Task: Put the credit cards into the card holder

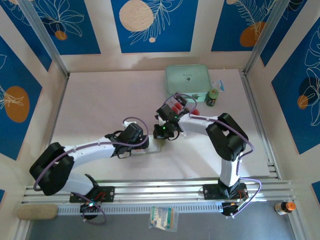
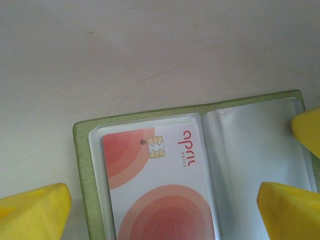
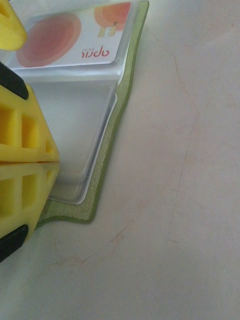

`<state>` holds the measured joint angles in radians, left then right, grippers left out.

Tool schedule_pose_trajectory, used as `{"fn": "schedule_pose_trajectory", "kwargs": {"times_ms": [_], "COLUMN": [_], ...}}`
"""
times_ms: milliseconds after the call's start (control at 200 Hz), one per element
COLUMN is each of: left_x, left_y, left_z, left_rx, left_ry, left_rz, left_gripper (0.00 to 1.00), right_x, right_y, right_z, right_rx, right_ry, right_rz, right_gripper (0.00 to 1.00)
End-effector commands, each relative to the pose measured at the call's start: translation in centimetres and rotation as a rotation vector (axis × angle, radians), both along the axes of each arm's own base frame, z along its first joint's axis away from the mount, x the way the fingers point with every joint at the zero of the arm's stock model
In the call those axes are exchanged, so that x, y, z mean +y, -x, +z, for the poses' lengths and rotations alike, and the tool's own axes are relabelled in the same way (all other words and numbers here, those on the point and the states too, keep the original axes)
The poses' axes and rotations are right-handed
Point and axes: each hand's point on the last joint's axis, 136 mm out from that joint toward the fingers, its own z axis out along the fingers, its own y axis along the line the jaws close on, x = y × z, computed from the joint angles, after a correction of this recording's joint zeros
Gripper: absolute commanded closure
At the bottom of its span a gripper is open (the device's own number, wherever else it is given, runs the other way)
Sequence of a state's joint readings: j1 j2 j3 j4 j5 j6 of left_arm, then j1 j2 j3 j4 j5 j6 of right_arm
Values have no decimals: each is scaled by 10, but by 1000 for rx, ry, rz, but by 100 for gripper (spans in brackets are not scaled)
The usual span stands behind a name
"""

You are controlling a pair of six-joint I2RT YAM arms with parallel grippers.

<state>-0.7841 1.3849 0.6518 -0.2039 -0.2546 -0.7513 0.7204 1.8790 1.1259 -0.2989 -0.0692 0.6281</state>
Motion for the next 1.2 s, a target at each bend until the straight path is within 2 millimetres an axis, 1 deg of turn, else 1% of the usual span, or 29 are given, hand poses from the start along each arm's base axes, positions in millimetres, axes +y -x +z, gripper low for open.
{"fn": "schedule_pose_trajectory", "kwargs": {"times_ms": [0, 180, 380, 475, 710, 885, 1015, 1195], "left_x": [1, 1, 1, 1, -7, -12, -13, -8], "left_y": [4, 5, 4, 4, 0, -1, 1, 7], "left_z": [-9, -11, -9, -7, 5, 7, 0, -15], "left_rx": [6, 2, -8, -15, -53, -64, -48, -19], "left_ry": [-20, -22, -16, -11, 37, 62, 60, 37], "left_rz": [-18, -24, -29, -29, -43, -57, -67, -63], "left_gripper": [4, 4, 4, 4, 3, 3, 3, 3], "right_x": [10, 17, 25, 25, 25, 25, 25, 25], "right_y": [5, 13, 16, 16, 17, 18, 18, 18], "right_z": [-5, -10, -8, -9, -11, -12, -11, -11], "right_rx": [37, 89, 105, 107, 115, 118, 119, 119], "right_ry": [-31, -71, -101, -102, -100, -101, -104, -106], "right_rz": [31, 30, 26, 24, 20, 17, 17, 15], "right_gripper": [93, 93, 94, 93, 93, 93, 94, 93]}}
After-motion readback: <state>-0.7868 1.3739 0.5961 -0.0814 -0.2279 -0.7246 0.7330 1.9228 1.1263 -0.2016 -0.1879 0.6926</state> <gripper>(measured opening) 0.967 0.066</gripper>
